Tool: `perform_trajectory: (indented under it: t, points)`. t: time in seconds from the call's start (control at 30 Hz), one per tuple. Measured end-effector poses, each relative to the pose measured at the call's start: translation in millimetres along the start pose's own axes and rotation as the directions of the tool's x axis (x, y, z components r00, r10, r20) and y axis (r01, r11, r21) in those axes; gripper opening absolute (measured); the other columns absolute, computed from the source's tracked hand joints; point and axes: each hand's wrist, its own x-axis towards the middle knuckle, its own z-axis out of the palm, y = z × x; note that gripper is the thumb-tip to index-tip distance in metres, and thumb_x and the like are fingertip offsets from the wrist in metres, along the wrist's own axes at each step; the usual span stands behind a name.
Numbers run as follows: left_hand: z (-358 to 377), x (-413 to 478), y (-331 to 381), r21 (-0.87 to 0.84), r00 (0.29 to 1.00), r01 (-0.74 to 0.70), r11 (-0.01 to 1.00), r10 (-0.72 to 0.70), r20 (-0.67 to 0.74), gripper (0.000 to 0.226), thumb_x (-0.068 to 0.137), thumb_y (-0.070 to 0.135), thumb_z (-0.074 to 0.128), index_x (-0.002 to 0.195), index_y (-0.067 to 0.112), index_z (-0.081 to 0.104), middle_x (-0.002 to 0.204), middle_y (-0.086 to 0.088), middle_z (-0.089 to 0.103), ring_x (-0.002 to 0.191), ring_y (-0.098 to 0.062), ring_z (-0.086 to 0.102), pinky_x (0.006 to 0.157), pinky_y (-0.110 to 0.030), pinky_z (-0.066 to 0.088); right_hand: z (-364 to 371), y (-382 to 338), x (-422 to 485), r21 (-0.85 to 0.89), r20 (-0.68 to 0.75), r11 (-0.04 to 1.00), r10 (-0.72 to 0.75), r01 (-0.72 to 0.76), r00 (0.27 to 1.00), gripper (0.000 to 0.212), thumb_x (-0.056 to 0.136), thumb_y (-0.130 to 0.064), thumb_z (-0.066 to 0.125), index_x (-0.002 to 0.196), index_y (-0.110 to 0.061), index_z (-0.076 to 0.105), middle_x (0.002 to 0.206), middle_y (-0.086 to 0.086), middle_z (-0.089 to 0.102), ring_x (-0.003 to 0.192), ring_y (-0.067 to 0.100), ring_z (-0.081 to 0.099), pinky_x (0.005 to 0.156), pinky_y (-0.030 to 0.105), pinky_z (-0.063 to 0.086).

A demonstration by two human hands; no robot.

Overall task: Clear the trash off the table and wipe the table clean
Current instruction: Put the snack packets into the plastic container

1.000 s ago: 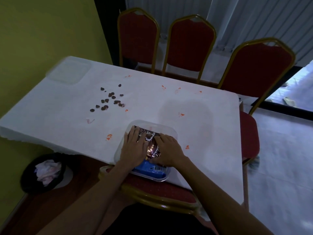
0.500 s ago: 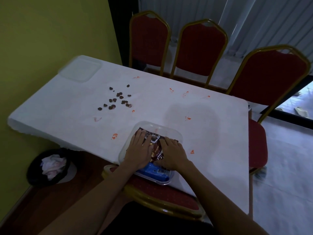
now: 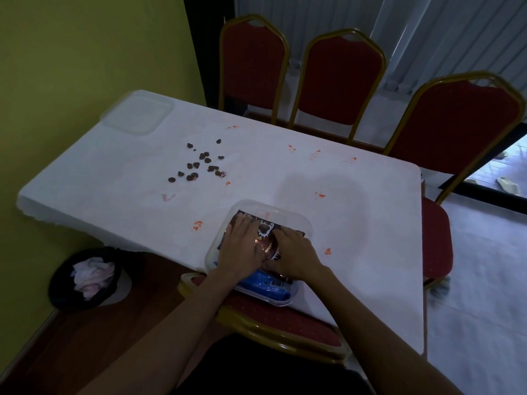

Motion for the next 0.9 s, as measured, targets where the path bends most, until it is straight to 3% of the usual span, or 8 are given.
perform_trajectory:
  t: [0.13, 0.27, 0.37, 0.5, 0.6, 0.7, 0.8, 0.9]
  points:
    - [-7.6, 1.3, 2.1, -0.132, 0.999, 0.009, 0.991, -0.013, -0.03, 0.05, 0.089, 0.018, 0.051, 0.138, 0.012, 0.048, 0.149, -0.011, 0.045, 0.145, -0.031, 0.032, 0.121, -0.05, 0.024, -7.5, -9.4, 7.8, 0.118, -0.062, 0.993, 0.015, -0.008, 0.998, 0.039, 0.083, -0.036, 0.072, 0.115, -0.014, 0.064, 0.111, 0.005, 0.067, 0.101, 0.023, 0.06, 0.089, 0.035, 0.049]
    - [-29.4, 5.8, -0.4, -0.257, 0.997, 0.056, 0.965, -0.066, -0.032, 0.049, 0.094, 0.015, 0.052, 0.143, 0.017, 0.043, 0.153, -0.008, 0.042, 0.147, -0.028, 0.03, 0.12, -0.049, 0.028, -18.3, -24.8, 15.7, 0.241, -0.128, 0.97, 0.053, -0.02, 0.99, 0.042, 0.088, -0.023, 0.07, 0.126, -0.01, 0.06, 0.118, 0.01, 0.066, 0.107, 0.025, 0.06, 0.086, 0.032, 0.048]
    - [-54.2, 11.4, -8.1, -0.353, 0.993, 0.071, 0.933, -0.1, -0.066, 0.052, 0.095, 0.016, 0.052, 0.144, 0.025, 0.038, 0.147, -0.007, 0.049, 0.131, -0.024, 0.051, 0.106, -0.047, 0.047, -24.0, -47.6, 24.0, 0.255, -0.183, 0.967, 0.036, 0.013, 0.982, 0.044, 0.091, -0.015, 0.065, 0.133, -0.006, 0.055, 0.126, 0.013, 0.063, 0.111, 0.026, 0.058, 0.084, 0.025, 0.04]
    - [-85.9, 23.7, -29.9, -0.36, 0.983, 0.096, 0.928, -0.144, -0.111, 0.053, 0.095, 0.011, 0.052, 0.146, 0.02, 0.042, 0.146, -0.002, 0.051, 0.127, -0.022, 0.053, 0.108, -0.033, 0.041, -21.0, -79.9, 49.7, 0.29, -0.231, 0.956, 0.036, 0.034, 0.972, 0.041, 0.093, -0.017, 0.061, 0.133, -0.01, 0.056, 0.127, 0.011, 0.063, 0.116, 0.025, 0.056, 0.093, 0.032, 0.045]
    - [-104.3, 36.3, -56.2, -0.373, 0.979, 0.115, 0.921, -0.169, -0.115, 0.053, 0.093, 0.007, 0.053, 0.144, 0.019, 0.045, 0.144, -0.002, 0.054, 0.115, -0.022, 0.061, 0.097, -0.024, 0.042, -20.6, -103.0, 80.0, 0.287, -0.259, 0.958, 0.051, 0.026, 0.965, 0.037, 0.094, -0.017, 0.059, 0.131, -0.012, 0.057, 0.127, 0.009, 0.063, 0.117, 0.024, 0.055, 0.097, 0.036, 0.047]
    - [-122.7, 49.7, -90.8, -0.387, 0.976, 0.155, 0.909, -0.202, -0.085, 0.051, 0.093, 0.007, 0.052, 0.142, 0.02, 0.048, 0.144, -0.003, 0.054, 0.098, -0.021, 0.065, 0.091, -0.023, 0.043, -18.1, -133.1, 118.2, 0.277, -0.251, 0.96, 0.044, 0.028, 0.967, 0.036, 0.094, -0.019, 0.059, 0.129, -0.013, 0.057, 0.128, 0.007, 0.063, 0.118, 0.023, 0.055, 0.099, 0.037, 0.047]
    - [-145.1, 68.3, -135.6, -0.401, 0.966, 0.193, 0.895, -0.245, -0.081, 0.049, 0.093, 0.006, 0.053, 0.14, 0.019, 0.051, 0.144, -0.001, 0.054, 0.113, -0.028, 0.063, 0.094, -0.023, 0.044, -11.1, -170.0, 171.9, 0.261, -0.237, 0.965, 0.036, 0.028, 0.971, 0.034, 0.093, -0.02, 0.06, 0.126, -0.014, 0.06, 0.126, 0.005, 0.064, 0.119, 0.022, 0.056, 0.098, 0.038, 0.049]
    - [-168.8, 89.7, -194.5, -0.401, 0.959, 0.234, 0.886, -0.278, -0.053, 0.045, 0.094, 0.008, 0.053, 0.137, 0.019, 0.053, 0.13, -0.006, 0.064, 0.093, -0.026, 0.065, 0.085, -0.022, 0.045, 1.9, -212.9, 232.1, 0.261, -0.214, 0.965, 0.03, 0.028, 0.976, 0.031, 0.091, -0.017, 0.061, 0.122, -0.012, 0.063, 0.12, 0.006, 0.067, 0.111, 0.022, 0.061, 0.092, 0.037, 0.052]
